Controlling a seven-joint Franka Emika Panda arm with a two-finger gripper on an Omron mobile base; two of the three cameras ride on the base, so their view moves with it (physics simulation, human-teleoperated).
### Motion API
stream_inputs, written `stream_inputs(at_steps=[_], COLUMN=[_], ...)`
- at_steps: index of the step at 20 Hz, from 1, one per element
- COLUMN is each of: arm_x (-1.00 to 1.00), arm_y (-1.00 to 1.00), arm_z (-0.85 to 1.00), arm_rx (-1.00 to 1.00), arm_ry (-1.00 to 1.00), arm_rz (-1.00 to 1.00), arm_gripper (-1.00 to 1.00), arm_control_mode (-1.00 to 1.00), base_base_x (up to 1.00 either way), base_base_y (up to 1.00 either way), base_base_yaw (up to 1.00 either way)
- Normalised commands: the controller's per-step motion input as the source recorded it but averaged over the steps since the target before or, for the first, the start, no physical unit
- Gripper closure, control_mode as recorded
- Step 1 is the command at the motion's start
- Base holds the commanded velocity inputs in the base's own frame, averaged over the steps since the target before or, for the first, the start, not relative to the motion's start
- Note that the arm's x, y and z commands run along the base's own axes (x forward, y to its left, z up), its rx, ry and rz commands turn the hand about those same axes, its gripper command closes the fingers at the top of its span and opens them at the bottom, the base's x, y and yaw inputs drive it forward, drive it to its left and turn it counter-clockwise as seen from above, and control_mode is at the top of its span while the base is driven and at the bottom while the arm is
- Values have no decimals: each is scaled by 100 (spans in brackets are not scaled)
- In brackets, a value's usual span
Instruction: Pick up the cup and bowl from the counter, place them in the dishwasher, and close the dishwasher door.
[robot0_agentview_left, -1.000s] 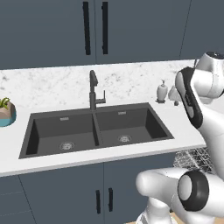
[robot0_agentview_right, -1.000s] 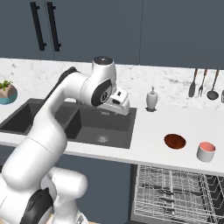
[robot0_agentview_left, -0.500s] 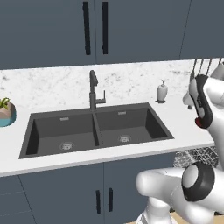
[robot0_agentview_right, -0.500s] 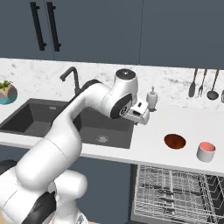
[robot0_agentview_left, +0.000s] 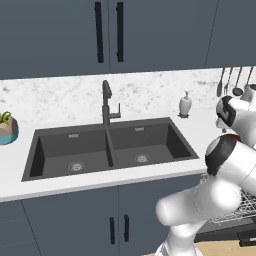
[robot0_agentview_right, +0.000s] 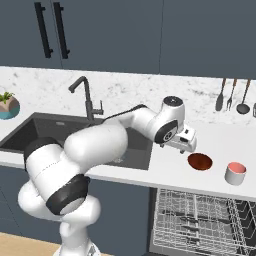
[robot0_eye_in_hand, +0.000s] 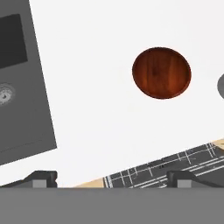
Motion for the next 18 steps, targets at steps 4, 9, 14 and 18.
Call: stream_inputs(at_steps=[4, 9, 14, 18], arm_x=[44, 11, 16, 7], arm_y=[-79, -68, -74, -71], arm_z=[-5, 0, -21, -45], arm_rx=[0, -2, 0, 0], arm_ry=[10, 10, 20, 9], arm_rz=[0, 0, 0, 0], arm_gripper=[-100, -100, -100, -100], arm_control_mode=[-100, -100, -100, -100], base_base_x=[0, 0, 0, 0], base_base_y=[0, 0, 0, 0], base_base_yaw=[0, 0, 0, 0])
